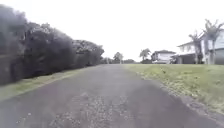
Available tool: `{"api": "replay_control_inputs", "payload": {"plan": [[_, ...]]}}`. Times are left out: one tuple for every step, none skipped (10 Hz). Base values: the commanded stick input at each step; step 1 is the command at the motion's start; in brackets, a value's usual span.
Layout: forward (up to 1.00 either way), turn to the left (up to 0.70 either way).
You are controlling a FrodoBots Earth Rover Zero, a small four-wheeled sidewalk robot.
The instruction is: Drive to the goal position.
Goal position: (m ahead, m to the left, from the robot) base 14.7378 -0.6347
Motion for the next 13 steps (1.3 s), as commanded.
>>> {"api": "replay_control_inputs", "payload": {"plan": [[0.85,0.00],[0.85,0.00],[0.85,0.00],[0.85,0.00],[0.85,0.00],[0.85,0.00],[0.85,0.00],[0.85,0.00],[0.85,0.00],[0.85,0.00],[0.85,0.00],[0.85,0.00],[0.85,0.00]]}}
